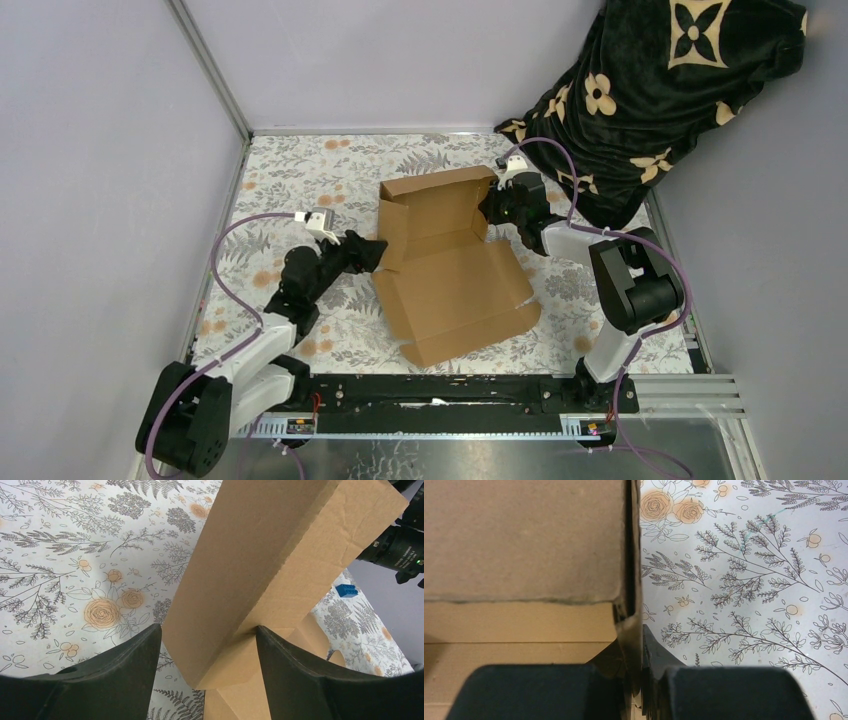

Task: Fold the paper box

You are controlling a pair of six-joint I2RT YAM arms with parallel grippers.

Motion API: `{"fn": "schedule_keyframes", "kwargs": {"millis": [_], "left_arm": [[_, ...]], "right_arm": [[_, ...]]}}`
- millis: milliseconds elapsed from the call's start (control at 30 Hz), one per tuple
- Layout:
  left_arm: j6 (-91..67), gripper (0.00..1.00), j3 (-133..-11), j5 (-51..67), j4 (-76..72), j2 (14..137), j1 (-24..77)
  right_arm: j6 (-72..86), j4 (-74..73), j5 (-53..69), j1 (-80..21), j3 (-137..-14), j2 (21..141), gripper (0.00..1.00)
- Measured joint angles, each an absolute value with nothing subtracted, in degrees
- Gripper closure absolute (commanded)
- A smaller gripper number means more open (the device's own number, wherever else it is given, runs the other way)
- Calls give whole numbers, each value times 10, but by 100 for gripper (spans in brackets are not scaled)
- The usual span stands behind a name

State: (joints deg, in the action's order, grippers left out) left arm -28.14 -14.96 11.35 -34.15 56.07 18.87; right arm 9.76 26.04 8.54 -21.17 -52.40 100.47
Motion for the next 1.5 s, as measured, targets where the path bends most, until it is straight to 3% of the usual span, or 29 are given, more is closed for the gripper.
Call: {"fn": "schedule_keyframes", "kwargs": {"millis": [1267, 1500], "left_arm": [[-185, 29, -257, -86, -324, 704, 303], [-180, 37, -262, -149, -323, 716, 322]], "right_arm": [[88, 260, 40, -237, -526, 1005, 100], [84, 261, 29, -243, -526, 1005, 100]]}}
